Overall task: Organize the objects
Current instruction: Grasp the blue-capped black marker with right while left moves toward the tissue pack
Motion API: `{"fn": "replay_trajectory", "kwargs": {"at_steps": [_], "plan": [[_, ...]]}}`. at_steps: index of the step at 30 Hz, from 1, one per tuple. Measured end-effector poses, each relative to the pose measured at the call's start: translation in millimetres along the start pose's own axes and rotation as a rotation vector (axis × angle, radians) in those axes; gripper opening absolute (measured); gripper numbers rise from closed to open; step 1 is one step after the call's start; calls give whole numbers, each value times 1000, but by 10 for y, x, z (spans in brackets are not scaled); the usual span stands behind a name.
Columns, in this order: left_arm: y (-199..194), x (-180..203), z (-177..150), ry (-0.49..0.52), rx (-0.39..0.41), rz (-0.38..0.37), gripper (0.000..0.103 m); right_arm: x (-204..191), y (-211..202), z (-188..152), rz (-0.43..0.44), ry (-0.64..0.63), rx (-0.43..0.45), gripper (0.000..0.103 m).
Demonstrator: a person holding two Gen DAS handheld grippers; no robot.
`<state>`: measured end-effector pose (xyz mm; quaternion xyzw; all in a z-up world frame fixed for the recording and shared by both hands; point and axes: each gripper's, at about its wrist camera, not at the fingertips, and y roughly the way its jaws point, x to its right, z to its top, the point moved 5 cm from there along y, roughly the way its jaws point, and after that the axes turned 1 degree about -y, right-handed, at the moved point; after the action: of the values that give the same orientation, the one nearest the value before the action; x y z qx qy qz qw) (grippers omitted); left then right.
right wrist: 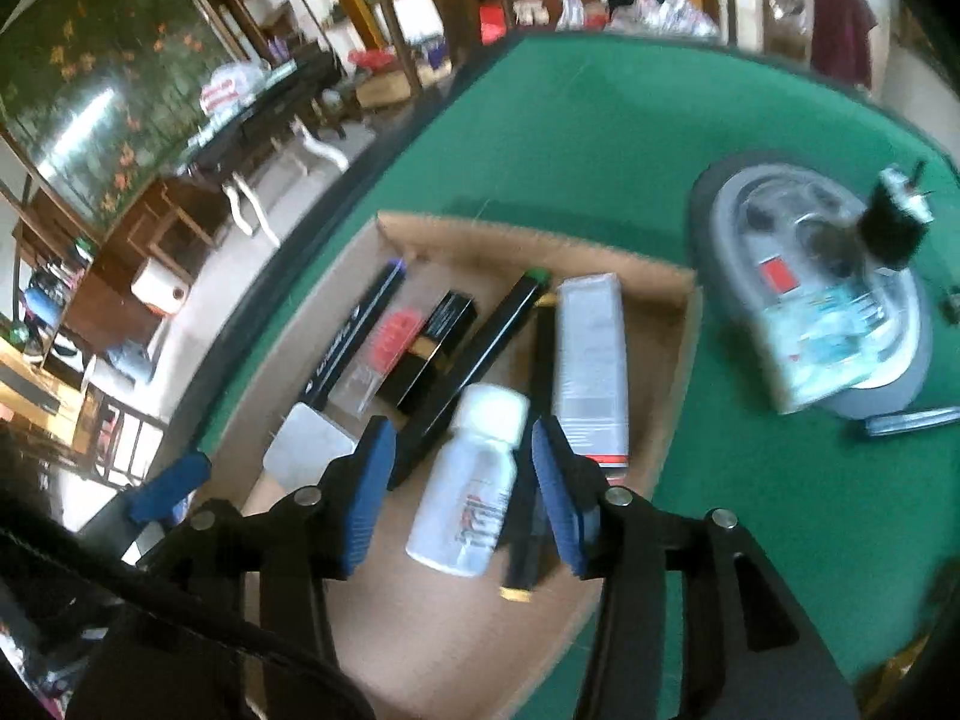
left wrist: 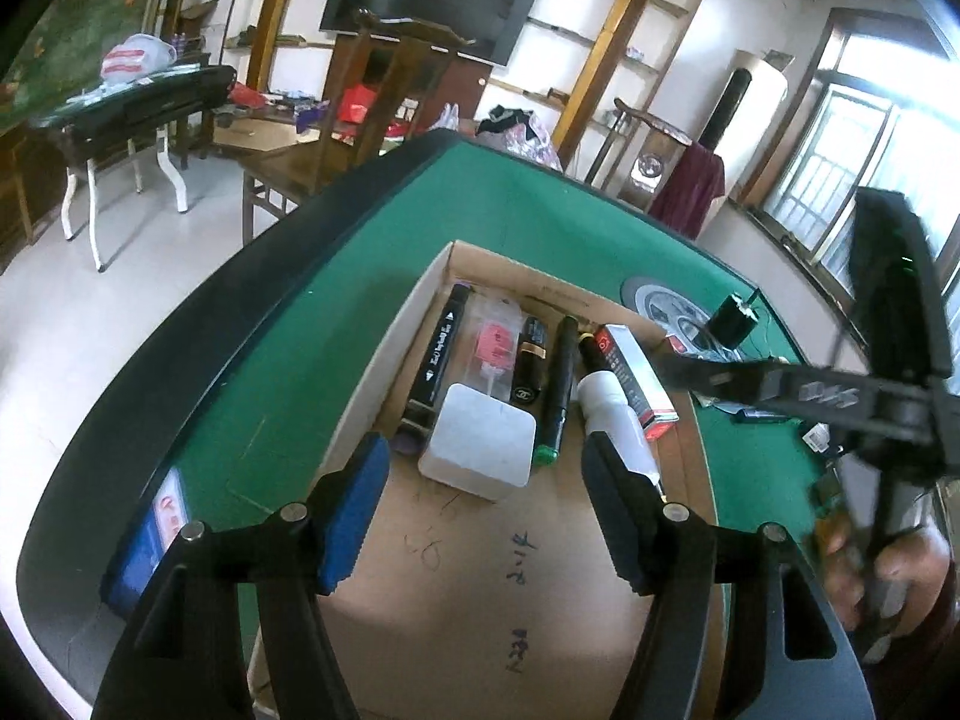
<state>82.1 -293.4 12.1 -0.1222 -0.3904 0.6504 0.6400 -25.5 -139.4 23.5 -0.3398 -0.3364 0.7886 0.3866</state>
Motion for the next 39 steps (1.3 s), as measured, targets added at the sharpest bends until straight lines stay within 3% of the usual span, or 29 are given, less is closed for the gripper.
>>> {"fn": "replay_trajectory", "kwargs": {"at_steps": [4,9,14,18,25,30,34,39], "plan": [[-132,103,-7,7,45,-53,60,421,-434,-62,-103,9,81,66],[-183,406,-24,45,46,-172,61,1352,-768,-149,-238,173,95,67],[-156,756,-105,91,21,-239,61,2285,-750,-141,-264,366,48,67],[-146,966,-178,136,-5,-251,61,2612,-607,-30,-274,416,22,67],[-157,1119,-226,142,-27,-252,61,2644,-255,99,-176,415,-38,70],[-138,1209,-214,162,-27,-255,61,2264,-244,-96,-63,356,-120,72],[-23,1276,-212,161,-58,-254,60,1876,-266,-319,-41,241,-167,72],[68,1494,-130,231,-54,-230,61,1637,-192,-364,-187,75,-164,67]]}}
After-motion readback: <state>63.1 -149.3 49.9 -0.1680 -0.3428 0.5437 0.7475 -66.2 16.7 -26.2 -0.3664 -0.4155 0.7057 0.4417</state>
